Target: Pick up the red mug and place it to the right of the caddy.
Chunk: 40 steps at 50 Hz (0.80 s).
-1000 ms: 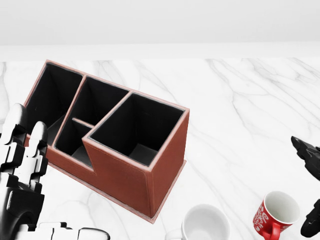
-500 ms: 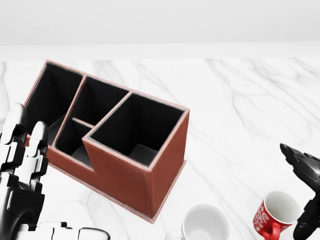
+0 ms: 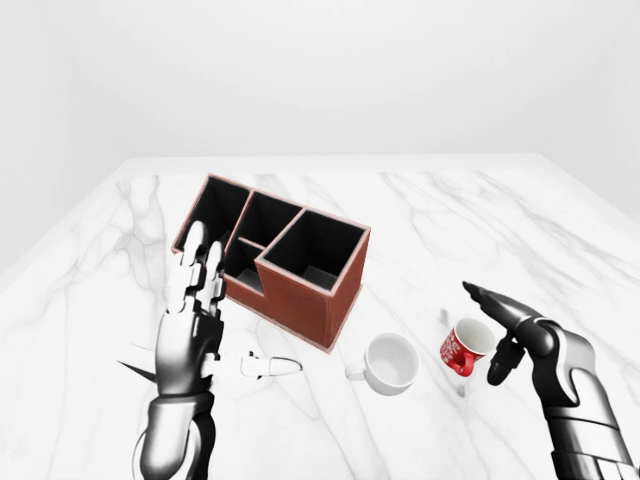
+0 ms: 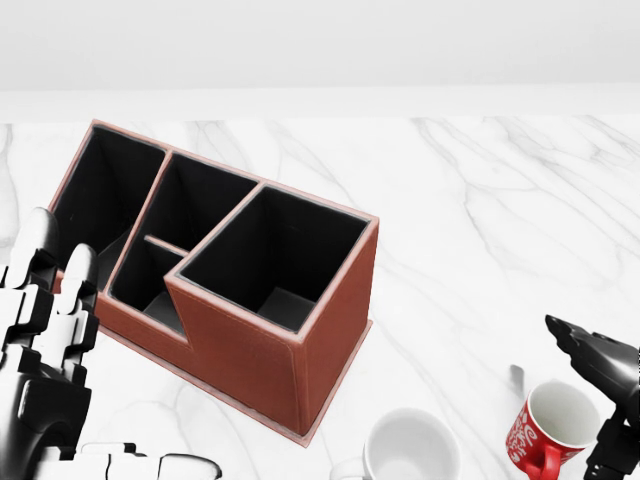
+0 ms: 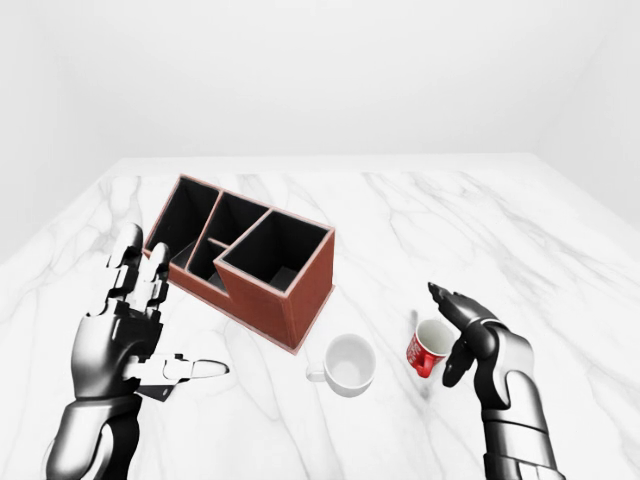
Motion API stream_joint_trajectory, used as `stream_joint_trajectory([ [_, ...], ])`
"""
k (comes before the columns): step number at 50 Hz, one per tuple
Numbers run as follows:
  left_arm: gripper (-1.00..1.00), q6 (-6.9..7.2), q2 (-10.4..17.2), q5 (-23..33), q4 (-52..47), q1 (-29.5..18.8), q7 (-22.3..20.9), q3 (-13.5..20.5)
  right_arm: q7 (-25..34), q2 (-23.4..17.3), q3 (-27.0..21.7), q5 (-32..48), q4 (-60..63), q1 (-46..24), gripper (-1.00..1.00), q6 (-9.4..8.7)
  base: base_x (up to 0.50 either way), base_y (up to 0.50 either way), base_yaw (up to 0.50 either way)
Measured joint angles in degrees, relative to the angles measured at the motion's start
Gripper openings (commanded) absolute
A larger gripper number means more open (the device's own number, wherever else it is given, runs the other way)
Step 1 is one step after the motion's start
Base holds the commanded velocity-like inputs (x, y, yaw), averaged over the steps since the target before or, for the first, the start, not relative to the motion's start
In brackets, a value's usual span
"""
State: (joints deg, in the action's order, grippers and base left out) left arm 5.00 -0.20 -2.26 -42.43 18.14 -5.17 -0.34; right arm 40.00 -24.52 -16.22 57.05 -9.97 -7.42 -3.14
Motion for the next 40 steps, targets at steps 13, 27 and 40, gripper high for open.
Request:
stream_joint_trajectory([
  [13,1.00,0.00,0.02,0.12,0.43,-0.10,0.07,-0.03,0.00,-0.13,0.76,0.24,-1.72,-0.74,1.00,0.06,0.00,0.00,0.00],
  [27,1.00,0.00,0.00,0.17,0.23,-0.14,0.10,0.02,0.00,0.04,1.78,0.45,-3.48,-1.53,1.00,0.07,0.00,0.00,0.00],
  [40,1.00,0.00,0.02,0.33,0.42,-0.09,0.21,-0.26,0.00,0.07,2.64,0.45,-6.07,-1.92,1.00,0.54,0.00,0.00,0.00],
])
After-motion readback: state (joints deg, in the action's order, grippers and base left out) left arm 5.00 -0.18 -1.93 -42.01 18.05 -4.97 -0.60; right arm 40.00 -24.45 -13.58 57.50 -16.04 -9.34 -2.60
